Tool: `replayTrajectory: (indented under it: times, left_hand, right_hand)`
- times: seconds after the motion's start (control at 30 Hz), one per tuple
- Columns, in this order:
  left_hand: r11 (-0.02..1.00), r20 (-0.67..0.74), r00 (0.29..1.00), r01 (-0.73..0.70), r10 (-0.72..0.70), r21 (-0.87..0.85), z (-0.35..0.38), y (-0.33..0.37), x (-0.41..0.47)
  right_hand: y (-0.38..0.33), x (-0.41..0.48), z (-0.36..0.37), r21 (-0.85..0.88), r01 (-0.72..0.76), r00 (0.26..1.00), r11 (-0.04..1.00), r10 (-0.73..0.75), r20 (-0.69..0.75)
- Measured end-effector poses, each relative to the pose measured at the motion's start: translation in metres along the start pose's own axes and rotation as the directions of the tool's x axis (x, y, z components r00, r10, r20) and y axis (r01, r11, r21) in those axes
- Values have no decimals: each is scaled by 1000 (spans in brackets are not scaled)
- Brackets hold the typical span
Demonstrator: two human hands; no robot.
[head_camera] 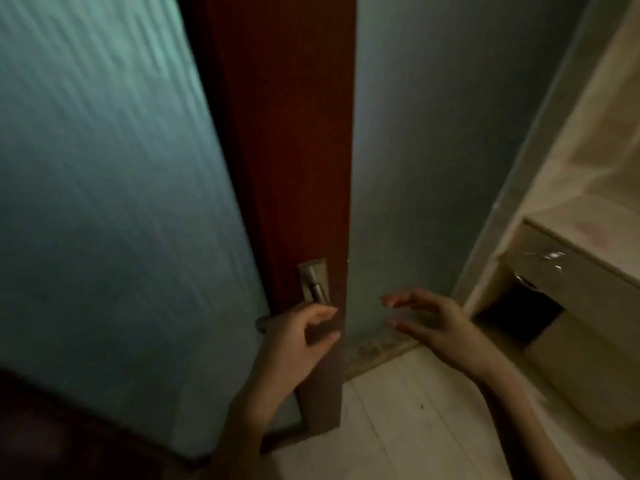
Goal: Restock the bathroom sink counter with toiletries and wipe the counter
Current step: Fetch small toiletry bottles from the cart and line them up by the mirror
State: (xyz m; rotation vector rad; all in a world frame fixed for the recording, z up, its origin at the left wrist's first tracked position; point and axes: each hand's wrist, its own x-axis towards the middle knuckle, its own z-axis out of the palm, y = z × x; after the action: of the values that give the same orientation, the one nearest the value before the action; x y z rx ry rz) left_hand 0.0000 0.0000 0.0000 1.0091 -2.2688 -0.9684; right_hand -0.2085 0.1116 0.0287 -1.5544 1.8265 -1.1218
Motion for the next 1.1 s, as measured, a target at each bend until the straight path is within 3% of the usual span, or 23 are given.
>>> replayTrajectory:
  times: [0.13, 0.27, 0.33, 0.43, 0.53, 0.63, 0.73, 0.77, 0.8, 0.87, 0.9, 1.0, 1.1]
  left_hand:
    - [947, -101, 992, 102, -74, 305, -15, -9, -49]
    - [840, -260, 931, 348, -257, 416, -27, -13, -118]
    - [780, -352, 881, 452, -315, 432, -37, -13, -155]
    - [677, -445, 770, 626, -458, 387, -50, -5, -209]
    - [582, -586, 628, 755, -512, 301, -62, 9, -260]
    - [540, -675, 604, 767, -423, 347, -68, 30, -308]
    - [490, -793, 525, 802, -307, 341, -72, 45, -353]
    - [426, -802, 516, 825, -302, 371, -70, 43, -367]
    - [376, -795, 465, 868, -389, 324, -70, 43, -379]
    - [295, -770, 294, 945, -566, 144, -69, 38, -403]
    - [271, -749, 240, 959, -618, 84, -69, 35, -415]
    - [256, -756, 158, 967, -636, -13, -71, 40, -441]
    - [237, -785, 118, 971, -608, -38, -77, 41, -459]
  right_hand:
    - [-14, 13, 15, -140, 164, 968, 976, -132, 216]
    - [-28, 21, 58, -164, 305, 896, 938, -225, 383]
    - [-43, 21, 82, -166, 412, 822, 896, -287, 492]
    - [-74, 15, 124, -164, 593, 683, 788, -385, 620]
    - [-103, 0, 169, -77, 672, 564, 737, -441, 699]
    - [-134, -24, 207, 25, 741, 411, 671, -482, 774]
    - [-162, -52, 241, 128, 766, 282, 630, -508, 814]
    - [-170, -62, 252, 149, 769, 243, 622, -500, 831]
    - [-176, -70, 262, 170, 765, 208, 622, -488, 848]
    - [-187, -85, 281, 210, 762, 148, 613, -480, 865]
    - [-192, -92, 290, 223, 771, 127, 597, -488, 864]
    - [-209, -111, 314, 241, 815, 78, 528, -512, 855]
    - [-226, -125, 332, 257, 835, 33, 486, -511, 859]
